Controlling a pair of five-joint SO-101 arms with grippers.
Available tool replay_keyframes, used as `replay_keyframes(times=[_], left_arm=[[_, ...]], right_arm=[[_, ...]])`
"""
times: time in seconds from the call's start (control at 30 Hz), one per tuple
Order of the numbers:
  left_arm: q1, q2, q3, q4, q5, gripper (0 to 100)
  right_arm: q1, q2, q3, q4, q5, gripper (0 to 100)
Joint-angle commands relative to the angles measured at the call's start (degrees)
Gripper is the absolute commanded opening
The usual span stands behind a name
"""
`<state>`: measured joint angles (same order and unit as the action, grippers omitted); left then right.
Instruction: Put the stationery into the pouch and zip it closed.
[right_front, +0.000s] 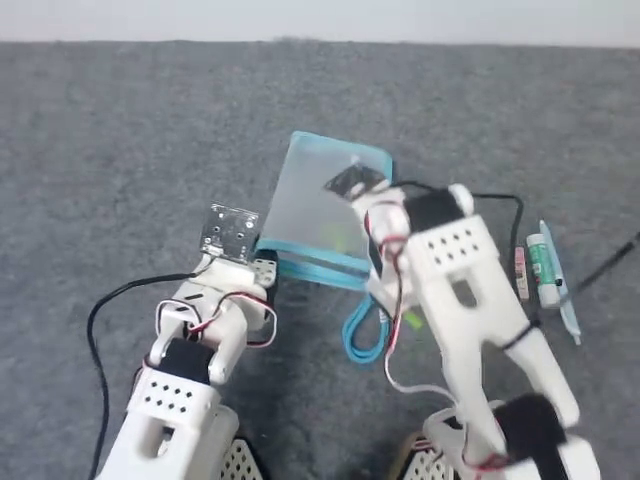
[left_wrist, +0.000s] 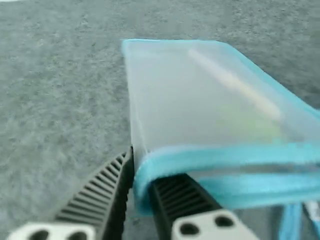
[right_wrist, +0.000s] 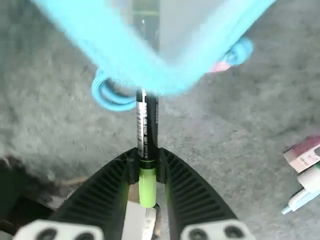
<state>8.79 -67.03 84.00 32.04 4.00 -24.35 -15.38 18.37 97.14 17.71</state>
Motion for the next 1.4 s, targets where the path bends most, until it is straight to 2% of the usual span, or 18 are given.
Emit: replay_keyframes(times=[0.0,0.23,0.33,0.63,0.9,1.37], left_arm=[[4.4,0.4,-2.1,-2.4,1.1,1],[9.0,0.4,-1.5,-2.6,1.1,1],[9.2,0.4,0.1,-5.6,1.0,1],[9.4,0.4,0.7,-6.6,0.8,1],[9.1,0.4,0.7,-6.7,0.7,1],[9.1,0.4,0.7,-6.6,0.7,1]], right_arm=[[2.2,5.0,-9.4,0.7,-4.1,0.6],[2.2,13.5,-23.7,3.9,-9.7,0.6],[2.2,16.0,-28.9,3.9,-11.9,0.6],[1.7,18.9,-32.4,4.7,-12.4,0.9],[1.6,18.9,-32.4,4.9,-12.0,22.1],[2.2,15.0,-38.5,5.7,-11.4,22.4]])
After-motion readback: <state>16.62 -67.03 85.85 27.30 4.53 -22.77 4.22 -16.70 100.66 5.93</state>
